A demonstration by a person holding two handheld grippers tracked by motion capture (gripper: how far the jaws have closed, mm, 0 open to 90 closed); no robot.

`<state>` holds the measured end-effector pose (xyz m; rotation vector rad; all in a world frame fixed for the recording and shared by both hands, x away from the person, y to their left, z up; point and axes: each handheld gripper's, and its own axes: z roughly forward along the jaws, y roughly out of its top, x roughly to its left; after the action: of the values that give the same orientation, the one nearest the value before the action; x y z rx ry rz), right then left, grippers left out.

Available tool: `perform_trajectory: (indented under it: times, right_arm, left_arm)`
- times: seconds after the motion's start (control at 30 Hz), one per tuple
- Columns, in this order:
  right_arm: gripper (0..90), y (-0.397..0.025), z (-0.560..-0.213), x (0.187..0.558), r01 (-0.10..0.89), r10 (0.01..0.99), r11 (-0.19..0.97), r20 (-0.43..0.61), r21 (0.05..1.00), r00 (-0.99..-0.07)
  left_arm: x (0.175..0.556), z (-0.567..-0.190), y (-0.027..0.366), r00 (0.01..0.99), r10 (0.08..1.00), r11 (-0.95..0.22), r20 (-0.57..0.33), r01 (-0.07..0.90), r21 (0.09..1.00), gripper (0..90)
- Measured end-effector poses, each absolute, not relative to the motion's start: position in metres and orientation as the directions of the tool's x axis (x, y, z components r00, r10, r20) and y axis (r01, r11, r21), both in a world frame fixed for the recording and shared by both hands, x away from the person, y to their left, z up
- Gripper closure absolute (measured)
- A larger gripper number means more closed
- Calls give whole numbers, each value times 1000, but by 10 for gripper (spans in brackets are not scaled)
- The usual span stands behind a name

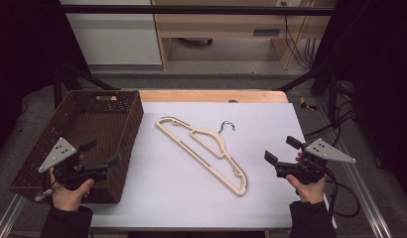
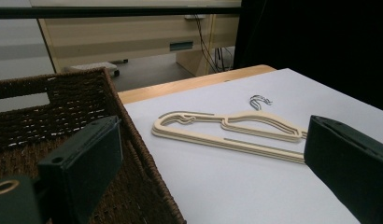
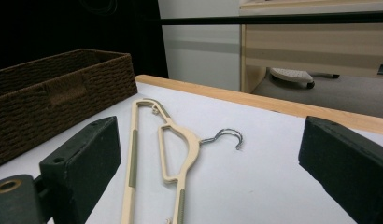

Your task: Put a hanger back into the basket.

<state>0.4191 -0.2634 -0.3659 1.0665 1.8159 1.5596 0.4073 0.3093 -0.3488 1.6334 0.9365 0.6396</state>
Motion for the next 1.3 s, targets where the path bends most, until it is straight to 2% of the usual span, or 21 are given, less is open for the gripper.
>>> perform_trajectory:
  times: [0.23, 0.27, 0.5, 0.9, 1.1, 1.3]
  right_arm:
    - [97, -258, -368, 425, 256, 830, 58, 96, 965, -549]
    - [123, -254, -369, 428, 256, 830, 59, 95, 965, -550]
    - [155, -231, -374, 443, 306, 820, 113, 85, 945, -566]
    - [300, -189, -414, 481, 456, 806, 285, 47, 843, -590]
    - [356, -181, -428, 489, 524, 816, 309, 62, 794, -575]
    - [456, -171, -448, 498, 571, 797, 377, 58, 730, -601]
  left_arm:
    - [409, -350, 309, 542, 838, -99, -61, 260, 960, 42]
    - [409, -350, 309, 541, 839, -97, -62, 261, 960, 43]
    - [409, -350, 309, 542, 838, -100, -61, 262, 960, 43]
    - [410, -351, 307, 544, 838, -111, -53, 264, 958, 44]
    - [410, -351, 306, 544, 837, -115, -51, 266, 957, 44]
    - [411, -353, 306, 543, 838, -121, -49, 273, 954, 44]
